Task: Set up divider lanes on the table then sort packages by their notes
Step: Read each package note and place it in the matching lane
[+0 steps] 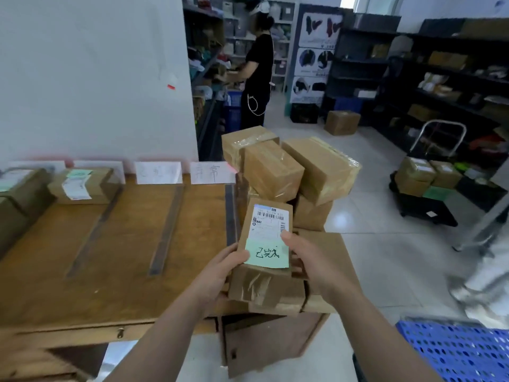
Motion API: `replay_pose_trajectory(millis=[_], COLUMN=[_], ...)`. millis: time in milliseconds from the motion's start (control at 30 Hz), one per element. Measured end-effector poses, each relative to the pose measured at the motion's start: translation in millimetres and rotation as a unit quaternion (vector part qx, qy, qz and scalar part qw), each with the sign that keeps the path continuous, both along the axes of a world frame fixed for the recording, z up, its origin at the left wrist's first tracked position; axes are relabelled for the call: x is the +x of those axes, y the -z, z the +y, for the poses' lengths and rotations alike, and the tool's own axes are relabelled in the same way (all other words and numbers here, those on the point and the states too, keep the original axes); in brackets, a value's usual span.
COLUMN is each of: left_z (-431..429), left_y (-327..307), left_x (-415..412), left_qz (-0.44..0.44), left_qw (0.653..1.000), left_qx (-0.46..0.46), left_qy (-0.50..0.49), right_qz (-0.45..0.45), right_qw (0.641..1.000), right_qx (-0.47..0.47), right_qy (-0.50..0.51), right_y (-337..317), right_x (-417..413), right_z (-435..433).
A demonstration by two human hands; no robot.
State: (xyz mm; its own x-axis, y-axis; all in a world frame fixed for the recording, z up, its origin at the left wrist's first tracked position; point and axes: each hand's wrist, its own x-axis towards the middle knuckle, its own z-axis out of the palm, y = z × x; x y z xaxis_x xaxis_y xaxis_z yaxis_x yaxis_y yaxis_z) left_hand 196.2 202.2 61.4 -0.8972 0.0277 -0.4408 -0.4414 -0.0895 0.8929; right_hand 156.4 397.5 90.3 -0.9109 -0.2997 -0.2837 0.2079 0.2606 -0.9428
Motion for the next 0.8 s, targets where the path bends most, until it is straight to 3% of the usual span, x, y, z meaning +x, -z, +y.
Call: replay_pose_trajectory(millis=[433,800], left_z=[-195.6,-293.8], left_y=[-32.3,-24.0], left_x=[27.2,-30.7], left_qz=[0.030,0.000], left_qw=[0.993,0.988], left_qx=[-0.042,-0.053], left_qy=[-0.104,-0.148], right_qz=[0.014,-0.020], right_qw=[0.999,0.999], right_qx=[-0.034,-0.031], right_qy=[-0.015,-0.037], right_y=[-8.9,4.3], right_x=[-4.2,-63.0], right_z=[-214.2,-331.0])
